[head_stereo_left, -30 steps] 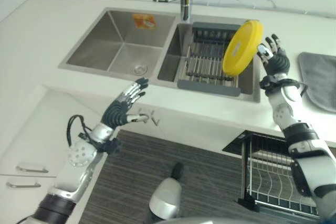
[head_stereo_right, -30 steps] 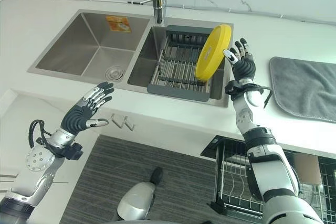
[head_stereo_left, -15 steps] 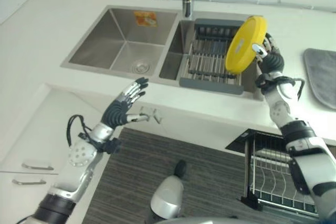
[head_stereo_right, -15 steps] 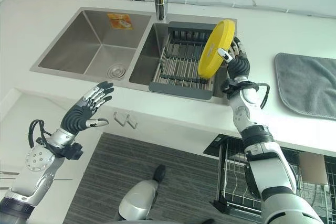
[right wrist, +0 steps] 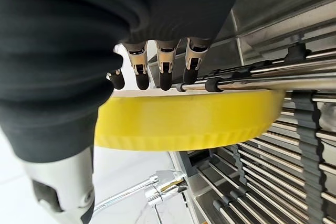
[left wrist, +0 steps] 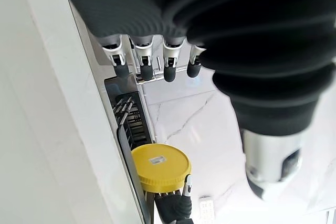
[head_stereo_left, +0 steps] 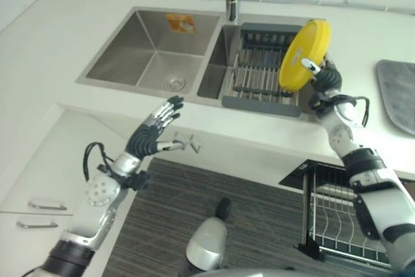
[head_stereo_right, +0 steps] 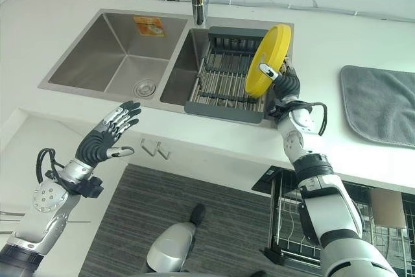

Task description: Place the dishes in the dishwasher.

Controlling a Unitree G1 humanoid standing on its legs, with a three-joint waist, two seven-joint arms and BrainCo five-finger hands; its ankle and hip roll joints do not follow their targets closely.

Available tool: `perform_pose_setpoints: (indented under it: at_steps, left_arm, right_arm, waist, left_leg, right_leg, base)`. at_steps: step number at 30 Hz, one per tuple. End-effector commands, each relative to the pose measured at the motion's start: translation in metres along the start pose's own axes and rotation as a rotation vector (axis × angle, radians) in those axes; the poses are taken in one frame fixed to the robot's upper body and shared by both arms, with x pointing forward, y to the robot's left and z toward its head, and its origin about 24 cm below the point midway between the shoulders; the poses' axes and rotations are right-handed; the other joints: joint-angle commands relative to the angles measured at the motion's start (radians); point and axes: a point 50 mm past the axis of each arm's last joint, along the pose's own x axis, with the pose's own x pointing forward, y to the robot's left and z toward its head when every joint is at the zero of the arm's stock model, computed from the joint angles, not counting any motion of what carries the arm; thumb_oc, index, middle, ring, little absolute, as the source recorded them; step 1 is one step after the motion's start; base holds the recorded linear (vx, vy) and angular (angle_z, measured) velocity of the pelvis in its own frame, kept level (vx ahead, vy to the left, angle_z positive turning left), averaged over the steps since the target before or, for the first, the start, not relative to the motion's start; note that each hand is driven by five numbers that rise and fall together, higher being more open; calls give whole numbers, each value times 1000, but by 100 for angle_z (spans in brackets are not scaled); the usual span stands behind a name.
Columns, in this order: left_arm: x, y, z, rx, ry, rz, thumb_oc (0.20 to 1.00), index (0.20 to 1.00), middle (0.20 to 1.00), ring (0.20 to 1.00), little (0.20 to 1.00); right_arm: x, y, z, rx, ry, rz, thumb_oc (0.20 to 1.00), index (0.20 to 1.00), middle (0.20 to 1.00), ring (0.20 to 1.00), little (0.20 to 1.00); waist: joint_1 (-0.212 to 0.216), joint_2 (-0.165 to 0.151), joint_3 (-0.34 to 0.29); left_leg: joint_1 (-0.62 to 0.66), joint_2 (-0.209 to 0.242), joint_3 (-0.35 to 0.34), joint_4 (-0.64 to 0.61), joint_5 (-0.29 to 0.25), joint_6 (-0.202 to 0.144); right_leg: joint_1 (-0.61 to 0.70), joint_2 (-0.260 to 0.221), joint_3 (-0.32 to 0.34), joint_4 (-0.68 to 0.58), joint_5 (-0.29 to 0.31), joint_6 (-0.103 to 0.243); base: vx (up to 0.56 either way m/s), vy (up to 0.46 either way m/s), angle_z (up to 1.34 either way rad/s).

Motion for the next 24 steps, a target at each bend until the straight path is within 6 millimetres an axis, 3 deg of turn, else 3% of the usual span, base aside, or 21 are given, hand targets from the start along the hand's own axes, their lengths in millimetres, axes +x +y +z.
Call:
perform_pose_setpoints:
  at_steps: [1, 24]
  left_arm:
    - [9, -5, 7, -41, -87, -2, 1000, 1000, 1000, 1000, 1000]
    - [13, -8, 7, -55, -90, -10, 1000, 1000, 1000, 1000, 1000]
  right_arm:
    - [14, 16, 53, -81, -164, 52, 1000, 1000, 1000, 1000, 1000]
    - [25, 15, 71, -163, -154, -47, 1000, 1000, 1000, 1000, 1000]
  waist:
    - [38, 20, -37]
    - [53, 24, -17]
  left_leg:
    - [50, -51, 34, -8, -67, 74]
    - [32, -62, 16, 4, -67, 80]
  right_leg:
    - [-89, -29, 84, 213, -66, -5]
    - [-109, -44, 88, 241, -64, -6]
  base:
    - [0, 0, 0]
    - [0, 0, 0]
